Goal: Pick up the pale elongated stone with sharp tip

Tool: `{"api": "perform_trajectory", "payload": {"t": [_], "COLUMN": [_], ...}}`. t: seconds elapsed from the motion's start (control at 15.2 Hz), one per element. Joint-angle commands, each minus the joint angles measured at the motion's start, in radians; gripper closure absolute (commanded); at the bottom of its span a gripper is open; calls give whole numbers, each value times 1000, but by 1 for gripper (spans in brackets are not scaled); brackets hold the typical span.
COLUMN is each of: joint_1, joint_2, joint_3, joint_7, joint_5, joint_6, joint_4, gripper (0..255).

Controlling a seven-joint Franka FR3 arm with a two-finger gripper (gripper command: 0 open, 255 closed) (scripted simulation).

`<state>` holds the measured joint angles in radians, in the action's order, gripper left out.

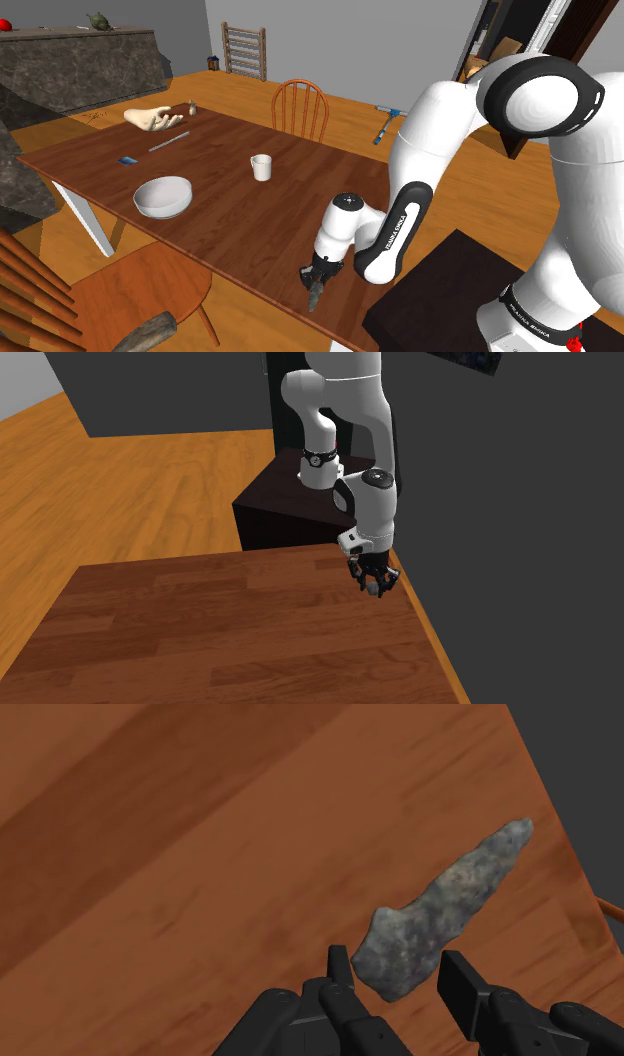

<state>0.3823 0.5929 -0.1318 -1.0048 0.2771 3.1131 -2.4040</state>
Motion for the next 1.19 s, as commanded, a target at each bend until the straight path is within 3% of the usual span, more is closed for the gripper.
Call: {"api": "perform_trajectory", "payload": {"t": [0.0,0.33,1.12], "joint_1": [0,-23,-142], "joint_2": [0,-45,-229], "joint_3": [0,-25,-160], "joint_7": [0,5,56], "joint_5": [0,-5,-71], "joint_6": [0,-30,-164], "joint_4": [0,-18,-77], "gripper": [255,255,255]}}
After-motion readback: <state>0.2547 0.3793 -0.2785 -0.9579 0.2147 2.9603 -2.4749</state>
